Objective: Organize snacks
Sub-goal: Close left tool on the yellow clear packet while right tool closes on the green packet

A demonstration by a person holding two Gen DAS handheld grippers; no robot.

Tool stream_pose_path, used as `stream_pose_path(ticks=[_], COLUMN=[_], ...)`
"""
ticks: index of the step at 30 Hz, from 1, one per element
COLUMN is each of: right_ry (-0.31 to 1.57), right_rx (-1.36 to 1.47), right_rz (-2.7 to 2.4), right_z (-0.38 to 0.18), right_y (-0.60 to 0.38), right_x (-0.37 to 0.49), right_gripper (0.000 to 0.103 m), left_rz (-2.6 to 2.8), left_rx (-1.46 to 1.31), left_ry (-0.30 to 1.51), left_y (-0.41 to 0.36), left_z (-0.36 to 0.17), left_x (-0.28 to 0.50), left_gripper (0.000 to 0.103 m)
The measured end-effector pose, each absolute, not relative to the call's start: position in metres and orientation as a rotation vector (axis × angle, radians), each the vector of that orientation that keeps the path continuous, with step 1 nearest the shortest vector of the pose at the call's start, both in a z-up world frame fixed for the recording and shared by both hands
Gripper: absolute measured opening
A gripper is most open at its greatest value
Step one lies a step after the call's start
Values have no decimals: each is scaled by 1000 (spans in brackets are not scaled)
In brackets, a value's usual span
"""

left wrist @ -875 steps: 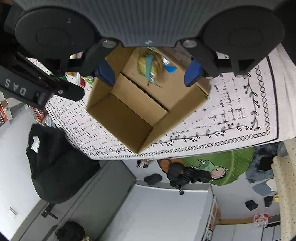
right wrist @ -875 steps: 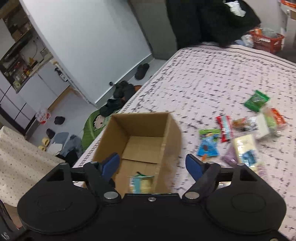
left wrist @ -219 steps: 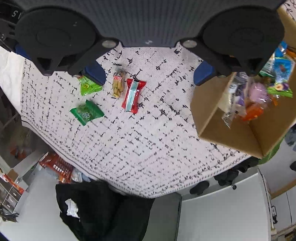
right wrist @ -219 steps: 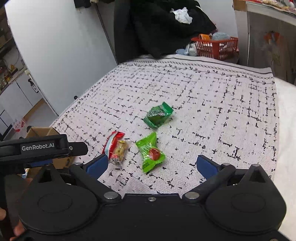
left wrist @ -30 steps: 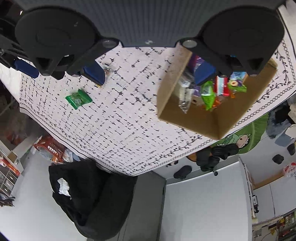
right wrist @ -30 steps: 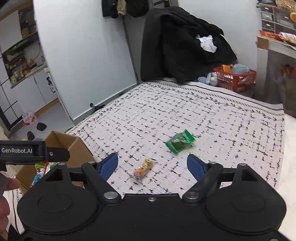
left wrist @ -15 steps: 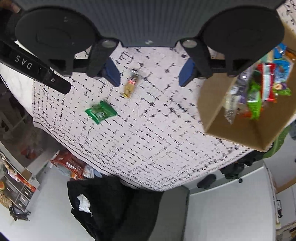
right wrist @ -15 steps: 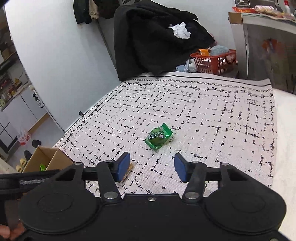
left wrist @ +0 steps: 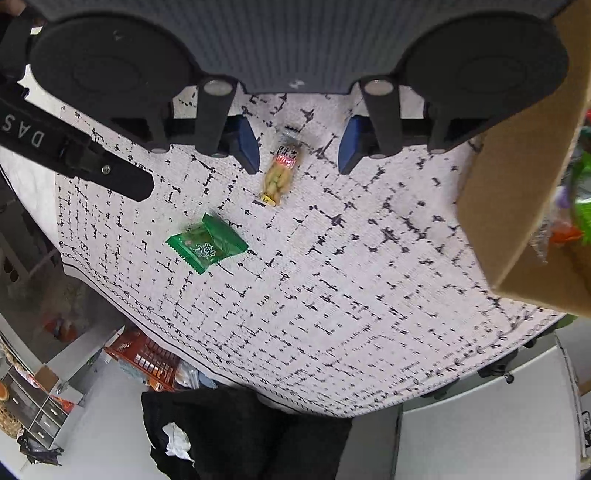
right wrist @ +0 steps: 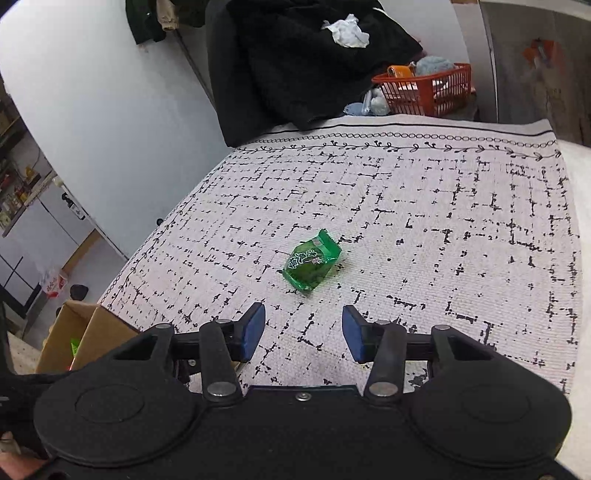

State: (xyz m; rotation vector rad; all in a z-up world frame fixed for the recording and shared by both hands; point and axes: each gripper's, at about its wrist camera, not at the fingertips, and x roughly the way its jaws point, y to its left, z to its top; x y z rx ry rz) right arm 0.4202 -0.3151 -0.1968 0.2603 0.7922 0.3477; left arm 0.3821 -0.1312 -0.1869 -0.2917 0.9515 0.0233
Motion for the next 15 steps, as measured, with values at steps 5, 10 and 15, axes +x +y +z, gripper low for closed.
stream_pose_path(ticks=[5,10,15], right_ry=[804,817,838], right_rx=[272,263,260], right_rz=[345,363,343], right_z=[-203,-208,-217], right_y=[-311,-301,-292], right_x=[431,443,460], right_gripper=[46,44,43], left_rz=[-2,-15,-5], left_rx=[-309,-322,-349], left_ry=[970,1013,1008], left_y=[-132,-131,-118], left_z=[-201,-215,-216], left_x=[396,407,417], left_gripper=[41,31,18])
